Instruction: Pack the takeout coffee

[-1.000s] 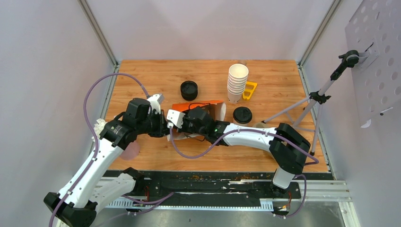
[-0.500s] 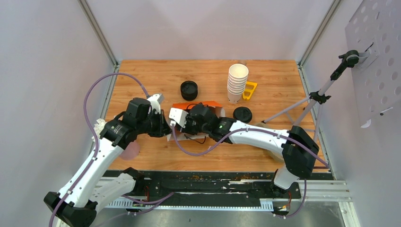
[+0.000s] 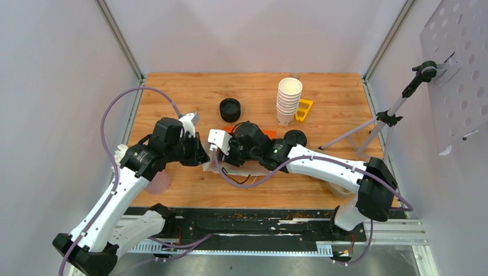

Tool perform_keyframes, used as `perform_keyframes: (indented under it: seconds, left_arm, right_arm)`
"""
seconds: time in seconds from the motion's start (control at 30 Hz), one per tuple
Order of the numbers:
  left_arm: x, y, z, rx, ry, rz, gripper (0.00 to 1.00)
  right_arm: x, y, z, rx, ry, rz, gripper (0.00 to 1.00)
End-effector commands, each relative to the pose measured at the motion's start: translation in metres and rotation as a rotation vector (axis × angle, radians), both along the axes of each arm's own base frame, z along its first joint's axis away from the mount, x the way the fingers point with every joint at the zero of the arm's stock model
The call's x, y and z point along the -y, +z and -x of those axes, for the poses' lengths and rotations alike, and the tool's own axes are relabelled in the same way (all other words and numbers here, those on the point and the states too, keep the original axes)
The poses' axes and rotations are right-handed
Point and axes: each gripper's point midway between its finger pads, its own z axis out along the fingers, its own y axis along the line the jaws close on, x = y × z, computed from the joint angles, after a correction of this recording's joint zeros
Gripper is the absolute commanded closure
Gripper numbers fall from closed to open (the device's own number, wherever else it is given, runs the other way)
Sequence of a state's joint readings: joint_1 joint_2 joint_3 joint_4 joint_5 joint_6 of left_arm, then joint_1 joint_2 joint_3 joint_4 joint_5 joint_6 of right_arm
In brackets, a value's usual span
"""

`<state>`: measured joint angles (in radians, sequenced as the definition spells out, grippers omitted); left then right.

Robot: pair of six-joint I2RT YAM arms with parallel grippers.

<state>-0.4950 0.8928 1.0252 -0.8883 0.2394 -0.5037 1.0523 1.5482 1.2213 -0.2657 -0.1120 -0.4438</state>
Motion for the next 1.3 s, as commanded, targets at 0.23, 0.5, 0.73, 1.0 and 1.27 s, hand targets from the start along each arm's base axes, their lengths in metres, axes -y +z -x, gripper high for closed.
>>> perform_keyframes:
  seconds: [0.23,0.5,0.73,1.0,1.27]
  left_arm:
    - [-0.004,0.029,-0.004,0.044,0.023,0.004,1.0]
    - [-0.008,0.038,-0.002,0.066,0.026,-0.004,1.0]
    - [-0.007,0.032,0.0,0.061,0.021,0.001,1.0]
    - [-0.005,0.038,-0.001,0.074,0.017,0.017,1.0]
    - [-0.003,0.036,-0.001,0.071,0.019,0.03,1.0]
  right_arm:
    - [-0.013,0.033,0.019,-0.056,0.068,-0.069,0.6]
    - [0.006,0.031,0.041,-0.134,0.108,-0.02,0.55]
    - [0.009,0.042,0.05,-0.176,0.109,-0.04,0.58]
    - [0.028,0.042,0.078,-0.246,0.219,0.047,0.6]
    - [0.035,0.034,0.103,-0.397,0.295,0.147,0.62]
